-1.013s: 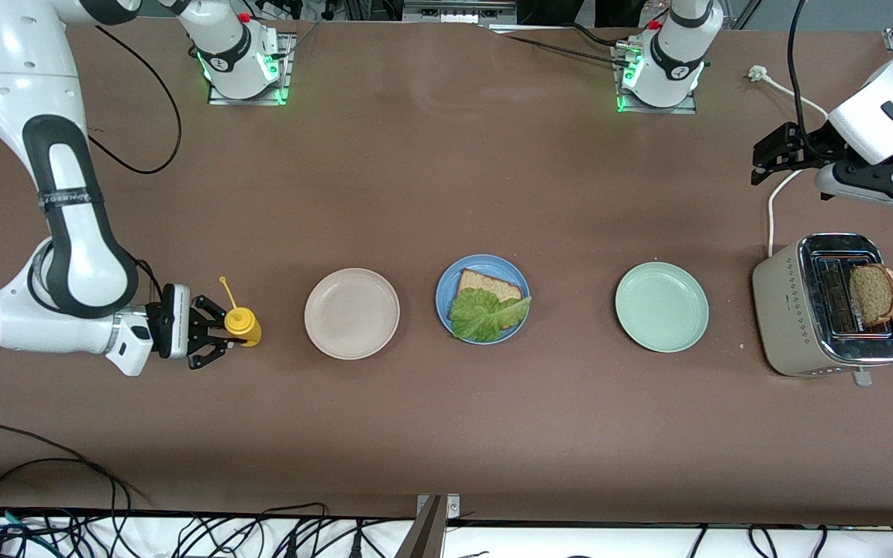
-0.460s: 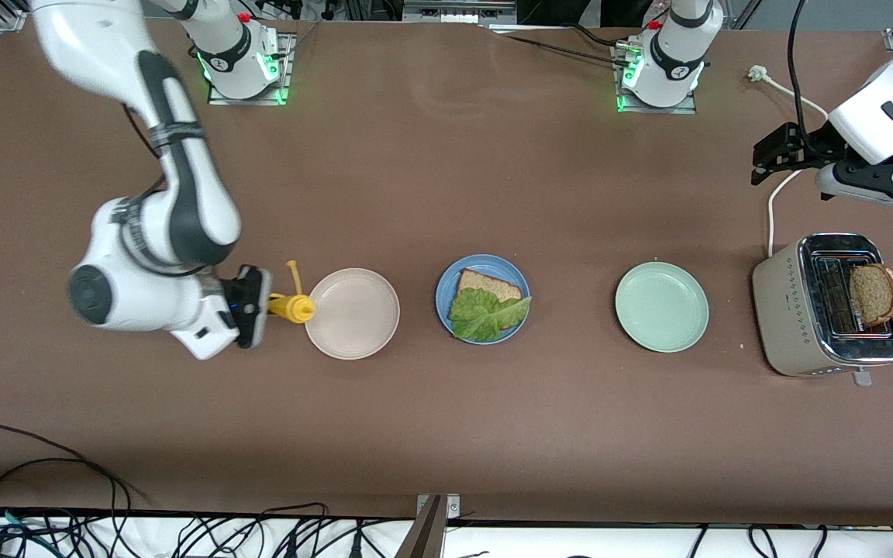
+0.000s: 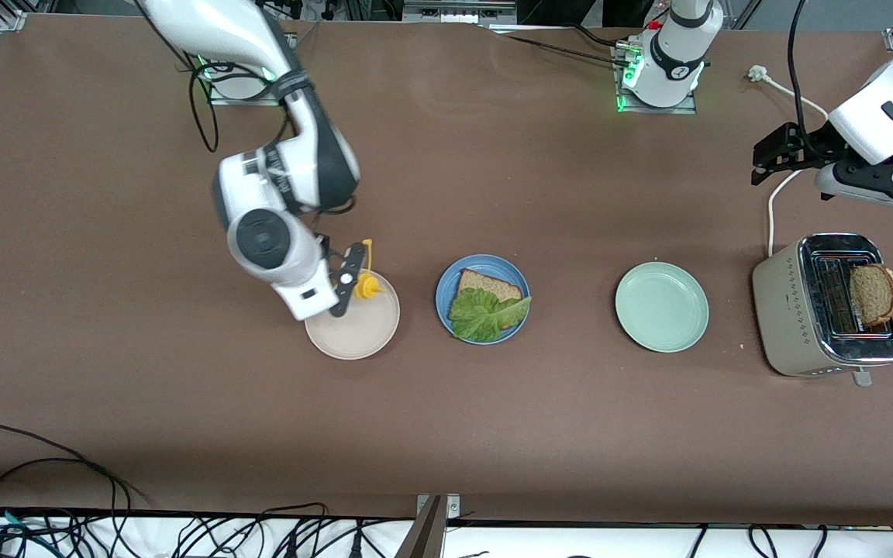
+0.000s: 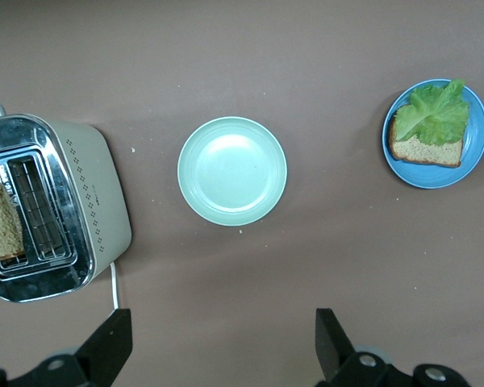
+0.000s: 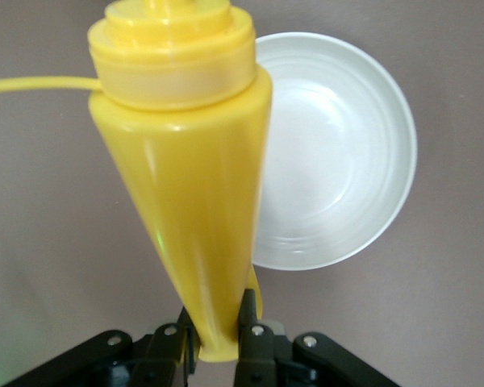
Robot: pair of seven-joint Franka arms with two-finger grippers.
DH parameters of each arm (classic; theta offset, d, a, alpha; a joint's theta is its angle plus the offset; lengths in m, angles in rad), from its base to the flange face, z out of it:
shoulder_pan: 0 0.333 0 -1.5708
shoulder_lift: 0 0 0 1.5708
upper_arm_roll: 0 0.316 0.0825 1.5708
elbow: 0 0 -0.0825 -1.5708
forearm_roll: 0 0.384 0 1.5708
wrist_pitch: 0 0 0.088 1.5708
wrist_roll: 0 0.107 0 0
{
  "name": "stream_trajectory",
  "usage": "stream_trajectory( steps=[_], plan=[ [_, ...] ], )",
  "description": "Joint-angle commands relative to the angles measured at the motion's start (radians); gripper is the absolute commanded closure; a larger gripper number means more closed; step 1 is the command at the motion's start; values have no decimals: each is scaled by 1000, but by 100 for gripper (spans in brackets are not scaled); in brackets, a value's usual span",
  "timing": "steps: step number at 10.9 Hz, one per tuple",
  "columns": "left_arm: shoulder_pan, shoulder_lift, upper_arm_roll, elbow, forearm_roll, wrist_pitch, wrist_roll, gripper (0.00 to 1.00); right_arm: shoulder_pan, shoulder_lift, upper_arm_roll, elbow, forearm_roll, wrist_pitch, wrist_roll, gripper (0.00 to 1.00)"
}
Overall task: Make sandwich in blue plate with both arms
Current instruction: 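Carry the yellow bottle over the bread on the blue plate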
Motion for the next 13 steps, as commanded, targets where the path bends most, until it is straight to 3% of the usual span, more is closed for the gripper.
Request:
stream_trajectory(
  steps=[1, 5, 7, 13],
  plan=[
    [3, 9, -2, 27, 3, -16, 3, 0, 151, 115, -40, 209, -150, -185, 185, 100],
    [3, 9, -2, 27, 3, -16, 3, 0, 225, 195, -46, 226, -242, -182, 259, 100],
    [3, 9, -2, 27, 3, -15, 3, 0, 255, 293, -46, 319, -319, -187, 308, 100],
    [3, 11, -2, 29, 1, -16, 3, 0, 301, 408, -68, 383, -382, -196, 344, 100]
  ],
)
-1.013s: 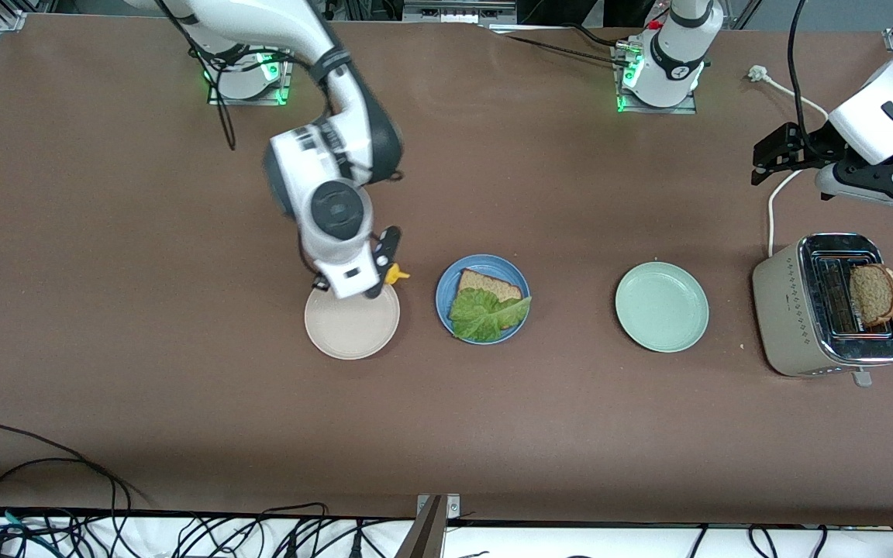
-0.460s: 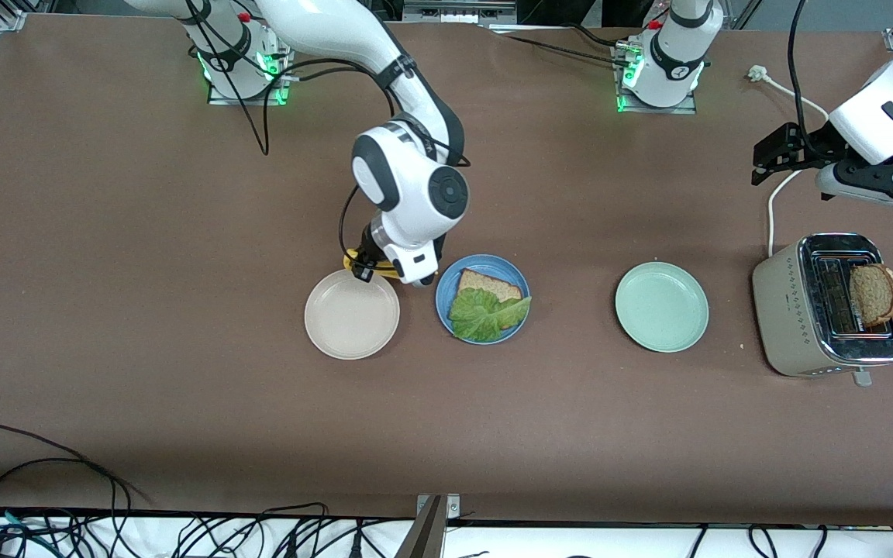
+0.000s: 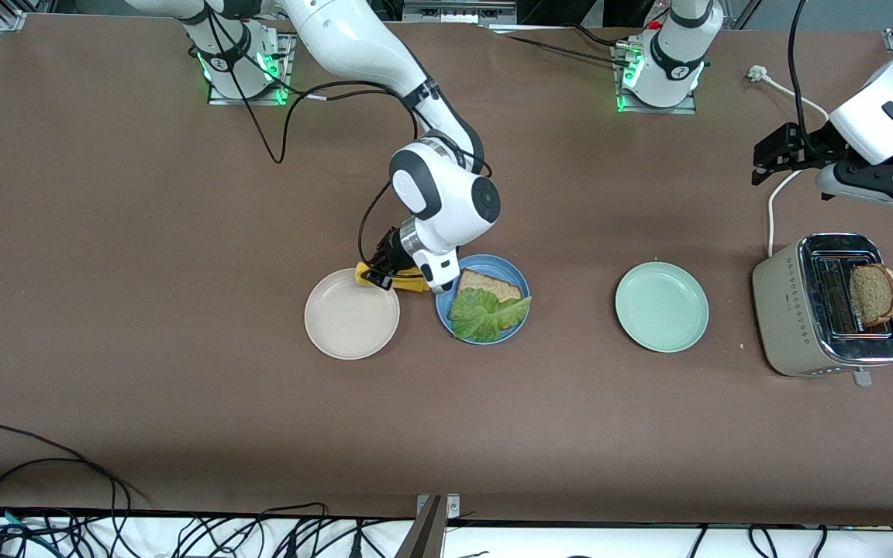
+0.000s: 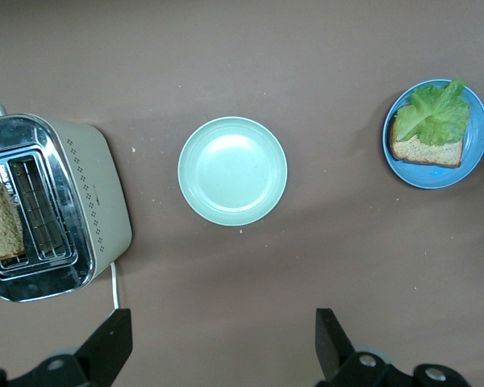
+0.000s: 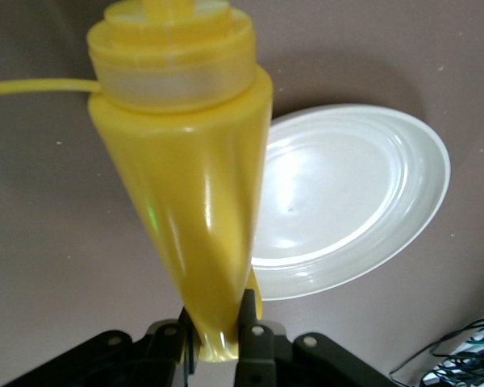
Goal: Make sandwich in blue plate with both arms
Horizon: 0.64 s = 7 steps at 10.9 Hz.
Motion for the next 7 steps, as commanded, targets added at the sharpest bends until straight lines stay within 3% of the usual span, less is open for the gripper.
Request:
stream_trajectory(
  steps=[1, 7],
  plan=[
    [3, 9, -3, 27, 1, -16, 3, 0, 26, 42, -24, 70, -30, -46, 14, 100],
    [3, 9, -2, 29, 1, -16, 3, 0, -17, 39, -62, 81, -1, -17, 7, 100]
  ],
)
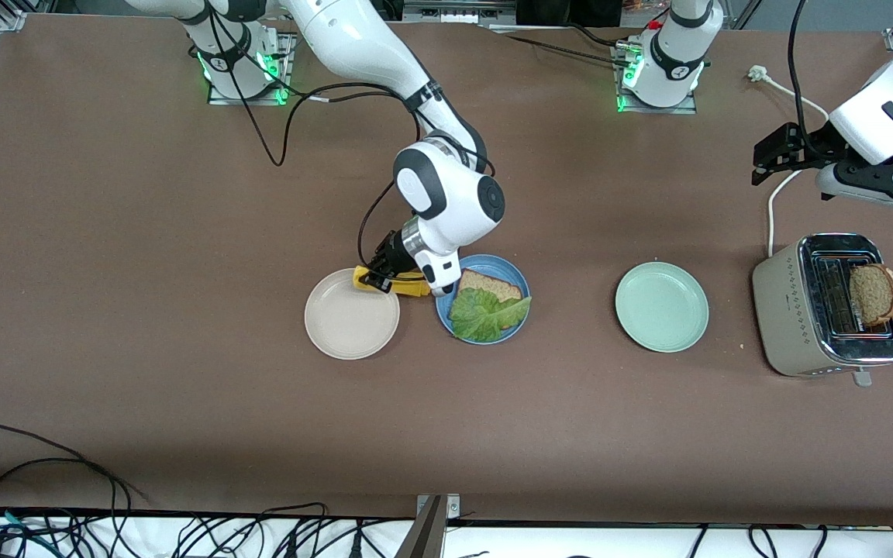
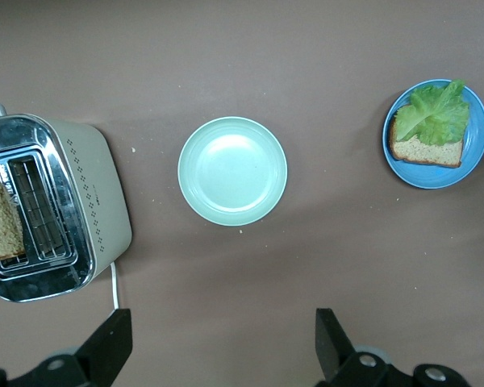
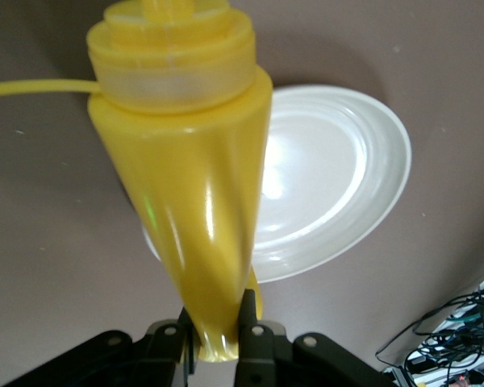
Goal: Make sandwich in blue plate with both arms
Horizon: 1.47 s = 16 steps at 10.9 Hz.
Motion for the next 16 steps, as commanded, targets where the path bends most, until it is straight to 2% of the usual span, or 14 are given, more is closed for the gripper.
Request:
stream_trajectory(
  steps=[1, 8, 10, 11, 13, 15, 16],
  plan=[
    [3, 9, -3, 29, 1, -16, 3, 0, -39, 17, -29, 40, 23, 12, -3, 100],
    [3, 9, -1, 29, 1, -15, 3, 0, -66, 11, -28, 40, 26, 23, -42, 100],
    [3, 9, -1, 29, 1, -16, 3, 0, -131, -51, -17, 26, 122, 38, -105, 100],
    [3, 9, -3, 27, 1, -16, 3, 0, -170, -101, 7, -10, 178, 52, -130, 100],
    [3, 9, -3, 29, 1, -16, 3, 0, -293, -240, 103, -148, 279, 127, -170, 100],
    [3, 9, -1, 29, 0, -16, 3, 0, -423, -301, 194, -167, 380, 127, -254, 100],
    [3, 11, -1, 29, 0, -16, 3, 0, -516, -319, 264, -173, 437, 126, -318, 100]
  ],
)
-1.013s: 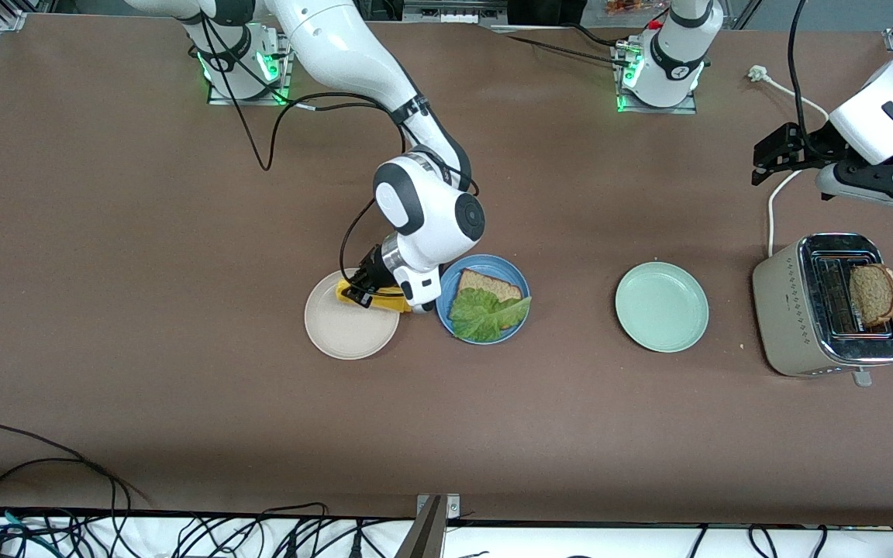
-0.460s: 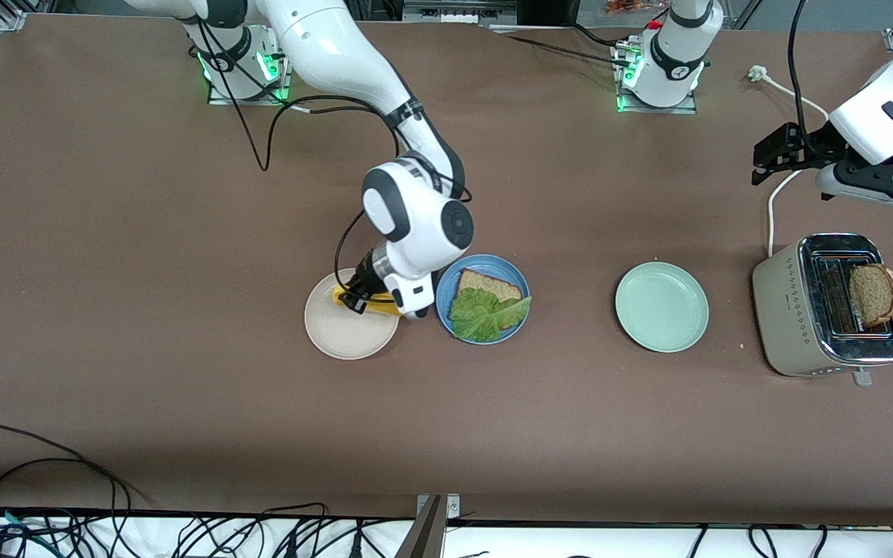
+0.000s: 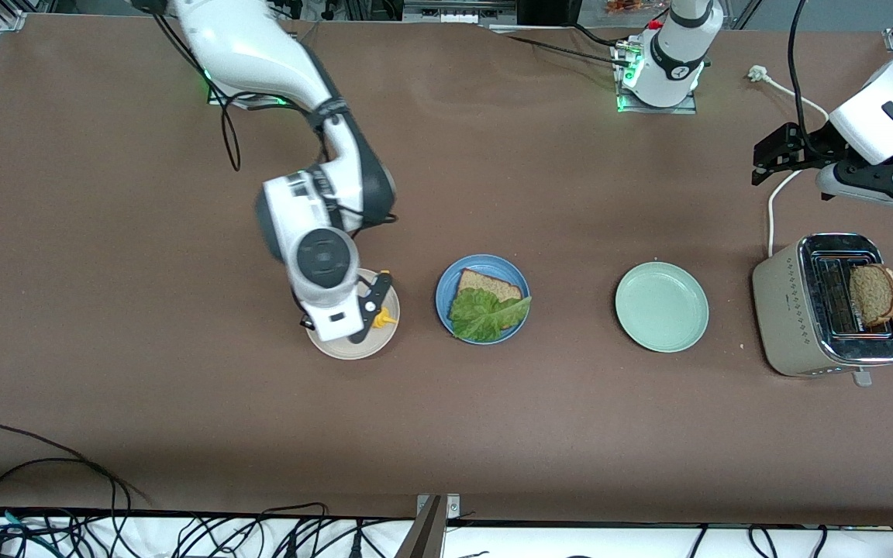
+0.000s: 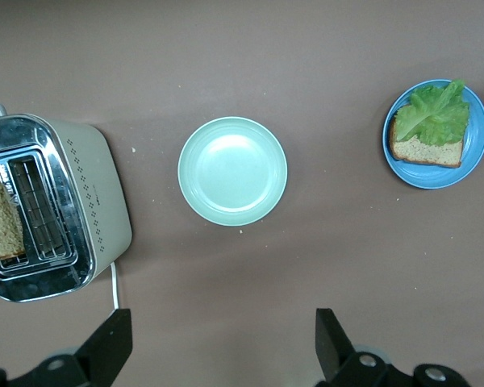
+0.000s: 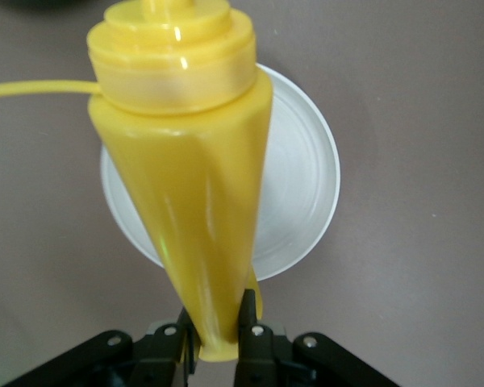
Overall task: Make sandwich in blue plate with both arms
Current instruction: 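Carry the yellow bottle back beside the white plate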
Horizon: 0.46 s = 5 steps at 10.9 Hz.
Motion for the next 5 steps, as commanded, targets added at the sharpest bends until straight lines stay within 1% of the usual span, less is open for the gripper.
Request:
stream_trajectory(
  steps=[1, 3, 5],
  plan=[
    [3, 9, -1, 27, 0, -15, 3, 0, -269, -108, 236, -88, 140, 22, -181, 100],
    [3, 11, -2, 27, 0, -15, 3, 0, -452, -121, 384, -88, 151, 13, -311, 100],
    [3, 9, -1, 29, 0, -16, 3, 0, -613, -111, 516, -91, 154, 11, -428, 100]
  ],
)
